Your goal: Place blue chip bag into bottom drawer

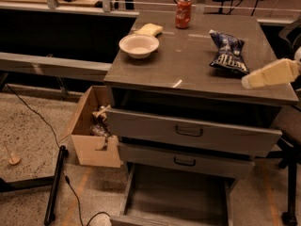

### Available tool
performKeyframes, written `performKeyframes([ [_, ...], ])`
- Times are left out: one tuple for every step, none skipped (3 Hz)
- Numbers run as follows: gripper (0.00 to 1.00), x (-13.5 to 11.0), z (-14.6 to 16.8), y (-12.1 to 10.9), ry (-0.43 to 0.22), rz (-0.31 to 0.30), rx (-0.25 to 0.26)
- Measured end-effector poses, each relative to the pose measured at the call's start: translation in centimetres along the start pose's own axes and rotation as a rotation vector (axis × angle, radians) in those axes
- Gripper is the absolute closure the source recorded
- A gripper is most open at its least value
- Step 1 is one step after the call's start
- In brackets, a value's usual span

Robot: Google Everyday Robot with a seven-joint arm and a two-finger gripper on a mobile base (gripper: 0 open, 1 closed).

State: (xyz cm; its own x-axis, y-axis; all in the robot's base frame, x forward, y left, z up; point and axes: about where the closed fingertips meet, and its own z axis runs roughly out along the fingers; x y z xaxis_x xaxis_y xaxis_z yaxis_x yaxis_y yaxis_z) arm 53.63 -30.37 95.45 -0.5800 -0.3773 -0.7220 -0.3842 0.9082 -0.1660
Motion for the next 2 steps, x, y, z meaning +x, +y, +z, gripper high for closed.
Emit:
performKeyframes([
  [0.0,-2.29,-0.11,-1.4,-0.089,0.004,0.054],
  [0.0,-2.35,-0.16,-1.4,-0.091,0.002,0.055],
])
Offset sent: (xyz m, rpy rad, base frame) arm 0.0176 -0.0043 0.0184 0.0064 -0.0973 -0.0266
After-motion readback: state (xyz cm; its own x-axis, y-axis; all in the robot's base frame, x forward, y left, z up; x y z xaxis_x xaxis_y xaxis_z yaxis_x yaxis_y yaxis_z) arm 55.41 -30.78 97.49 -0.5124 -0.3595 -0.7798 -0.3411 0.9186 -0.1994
